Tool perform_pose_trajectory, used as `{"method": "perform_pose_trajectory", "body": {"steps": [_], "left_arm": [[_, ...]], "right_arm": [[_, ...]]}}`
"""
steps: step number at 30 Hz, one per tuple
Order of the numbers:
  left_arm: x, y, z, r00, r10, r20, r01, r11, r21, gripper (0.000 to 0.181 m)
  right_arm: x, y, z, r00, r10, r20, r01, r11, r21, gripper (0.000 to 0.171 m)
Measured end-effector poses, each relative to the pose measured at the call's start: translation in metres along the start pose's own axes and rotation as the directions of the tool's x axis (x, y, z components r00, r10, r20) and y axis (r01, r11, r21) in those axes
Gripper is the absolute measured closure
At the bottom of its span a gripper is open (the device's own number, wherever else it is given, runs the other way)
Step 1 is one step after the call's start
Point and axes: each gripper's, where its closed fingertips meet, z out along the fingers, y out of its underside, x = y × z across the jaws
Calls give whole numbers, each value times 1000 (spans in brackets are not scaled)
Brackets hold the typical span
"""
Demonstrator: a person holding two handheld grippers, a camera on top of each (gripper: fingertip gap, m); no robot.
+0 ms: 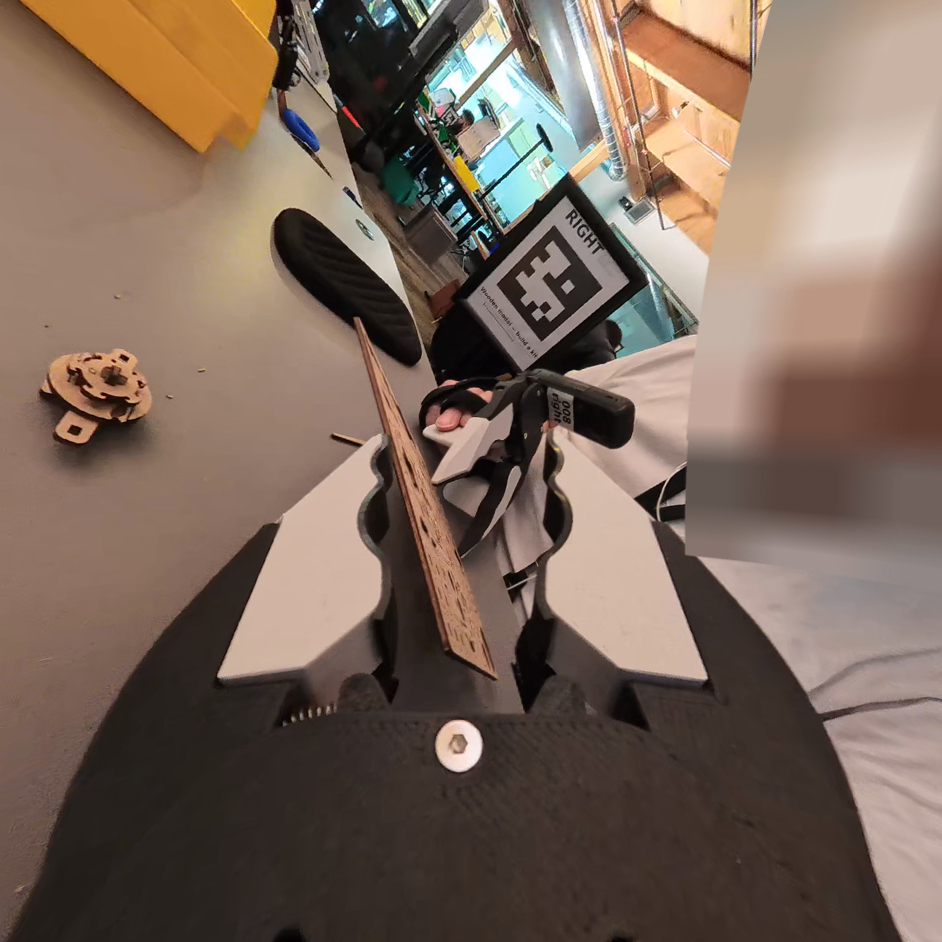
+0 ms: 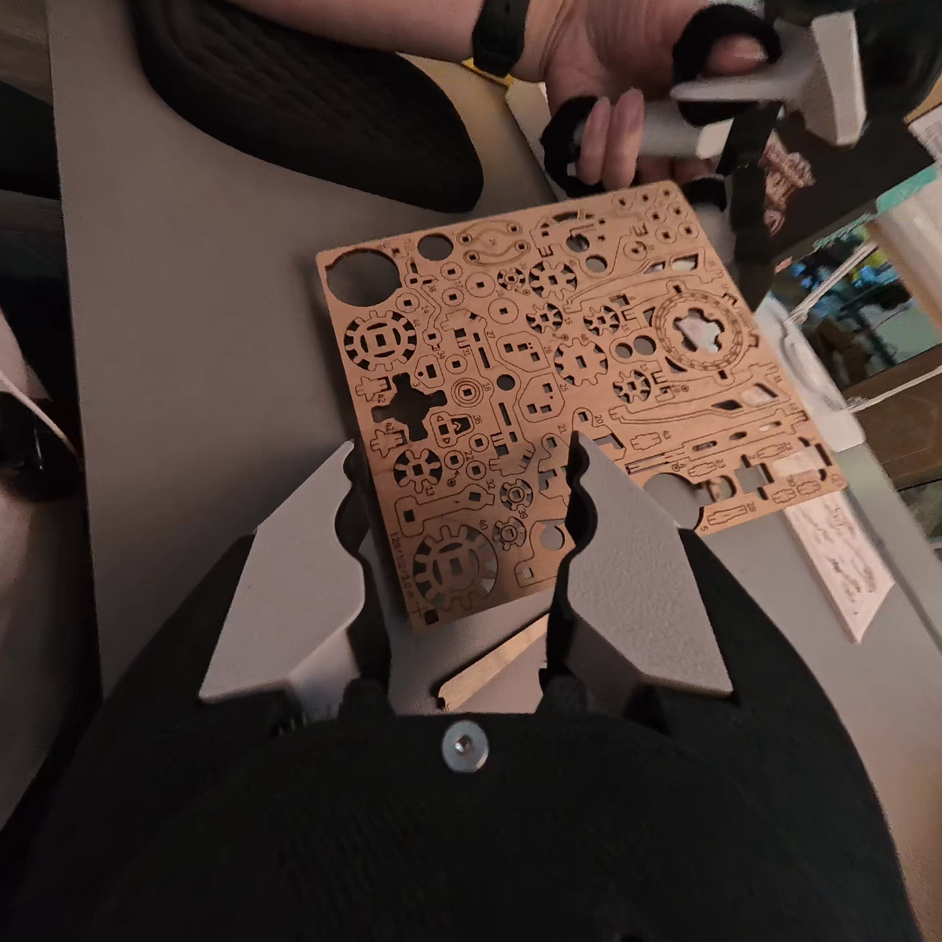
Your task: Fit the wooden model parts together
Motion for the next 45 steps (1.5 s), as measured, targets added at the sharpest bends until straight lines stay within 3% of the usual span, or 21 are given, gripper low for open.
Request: {"method": "perform_pose_trajectory", "body": {"steps": [9,13,18,21,23,28,31,35,41,45], "left_arm": [[17,-7,-7,960,-157,-233,175,983,59,148],[22,-6,-7,960,-142,-243,159,986,49,156],[43,-3,-4,929,-141,-341,155,988,14,147],[43,16,11,928,-186,-321,163,982,-97,137],[48,17,16,911,-208,-357,176,977,-120,140],[43,19,11,953,-134,-271,104,987,-122,147],[24,19,7,983,-124,-136,107,986,-128,160],[1,21,0,994,-104,23,106,985,-135,163],[6,19,3,997,-72,32,76,985,-153,164],[19,21,11,997,-71,-22,65,981,-182,158]], "right_arm": [[3,-12,-7,967,-191,-170,206,976,75,94],[1,-13,-6,965,-204,-164,219,972,82,96],[0,-14,-7,960,-225,-166,242,966,90,97],[3,-12,-5,952,-247,-181,264,962,73,98],[2,-13,-5,950,-255,-181,274,958,87,98],[7,-10,-5,954,-230,-191,247,966,73,101],[12,-6,-5,960,-203,-191,218,974,60,103],[26,-5,-9,975,-108,-193,129,987,100,105],[76,-29,-21,984,180,-14,-173,962,213,102],[126,-46,-17,899,410,156,-435,876,207,89]]}}
